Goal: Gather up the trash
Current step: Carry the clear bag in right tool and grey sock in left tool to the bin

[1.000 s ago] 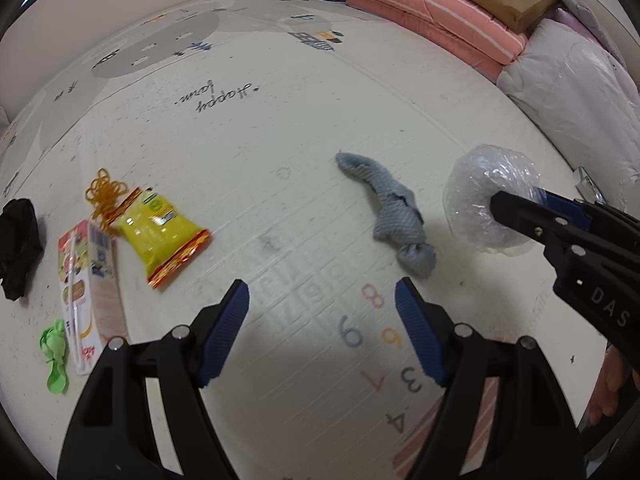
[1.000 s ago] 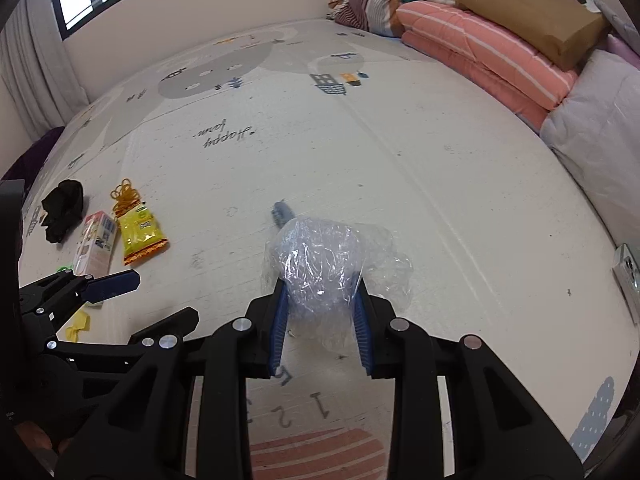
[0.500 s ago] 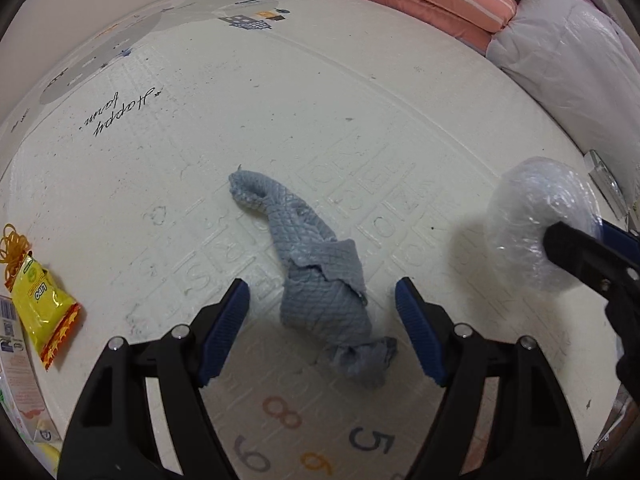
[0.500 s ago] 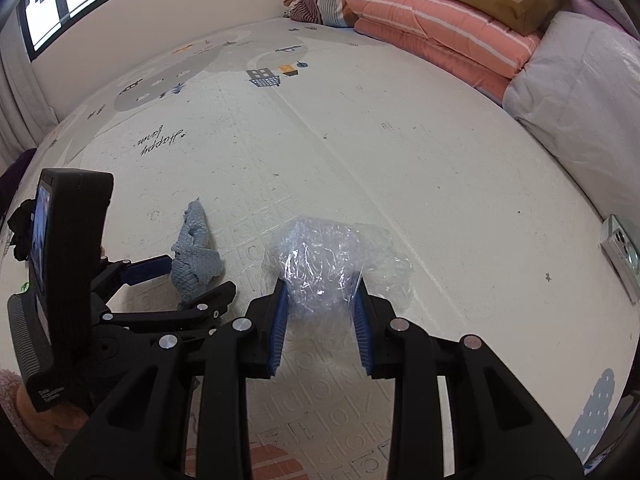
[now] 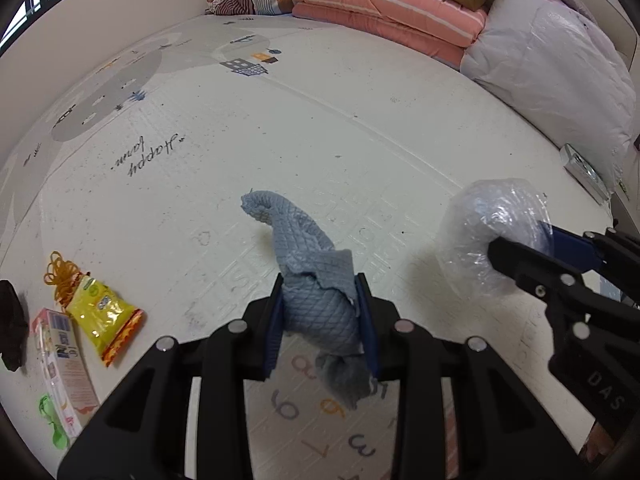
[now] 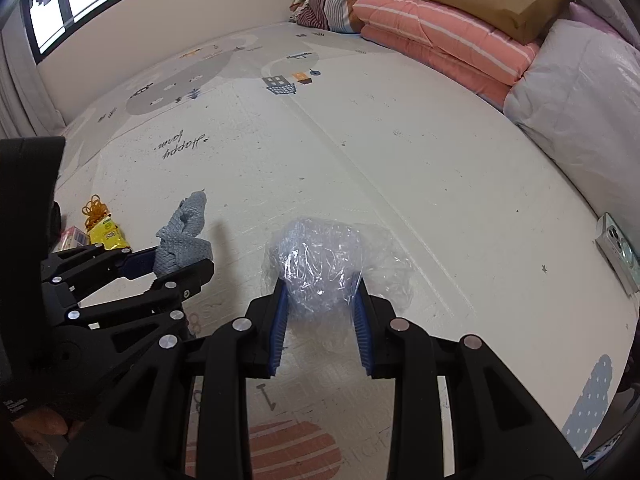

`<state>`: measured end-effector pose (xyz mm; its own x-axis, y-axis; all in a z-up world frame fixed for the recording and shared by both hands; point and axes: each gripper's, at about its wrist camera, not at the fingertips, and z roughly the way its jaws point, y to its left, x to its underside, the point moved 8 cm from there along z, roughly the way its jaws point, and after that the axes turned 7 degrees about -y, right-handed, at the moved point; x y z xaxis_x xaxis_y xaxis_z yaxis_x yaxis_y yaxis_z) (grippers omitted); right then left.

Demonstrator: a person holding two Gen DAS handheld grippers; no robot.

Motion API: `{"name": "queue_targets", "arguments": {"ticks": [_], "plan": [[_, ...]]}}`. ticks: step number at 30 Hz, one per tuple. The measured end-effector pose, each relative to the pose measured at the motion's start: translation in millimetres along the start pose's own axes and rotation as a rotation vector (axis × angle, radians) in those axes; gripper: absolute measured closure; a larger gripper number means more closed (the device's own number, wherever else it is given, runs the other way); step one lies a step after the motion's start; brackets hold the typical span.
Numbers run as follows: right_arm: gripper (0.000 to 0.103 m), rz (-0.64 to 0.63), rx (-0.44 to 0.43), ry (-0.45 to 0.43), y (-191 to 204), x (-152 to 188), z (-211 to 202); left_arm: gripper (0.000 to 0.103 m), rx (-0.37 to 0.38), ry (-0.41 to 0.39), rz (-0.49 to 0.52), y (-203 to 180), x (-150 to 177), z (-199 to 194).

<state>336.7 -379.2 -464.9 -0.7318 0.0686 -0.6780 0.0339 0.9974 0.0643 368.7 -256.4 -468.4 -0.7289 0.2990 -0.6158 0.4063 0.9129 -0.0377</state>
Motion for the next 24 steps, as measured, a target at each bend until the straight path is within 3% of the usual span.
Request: {"name": "queue_targets", "arguments": {"ticks": [6, 13, 18, 24], "plan": [[0.075, -0.011, -0.021, -0.014, 36, 4, -39, 0.07, -0.006, -0.019, 0.002, 15, 11, -56], [0.075, 0.026, -0.008, -0.034, 66, 30, -104, 0.07, 0.007, -0.009, 0.028, 14, 45, -122], [0.075, 0.101, 0.032, -0.047, 59, 62, -161, 0.07, 0.042, -0.007, 0.107, -17, 71, -165], [0.074, 0.176, 0.126, -0.002, 10, 131, -212, 0.069, 0.139, 0.026, 0.177, -84, 108, -194]]}}
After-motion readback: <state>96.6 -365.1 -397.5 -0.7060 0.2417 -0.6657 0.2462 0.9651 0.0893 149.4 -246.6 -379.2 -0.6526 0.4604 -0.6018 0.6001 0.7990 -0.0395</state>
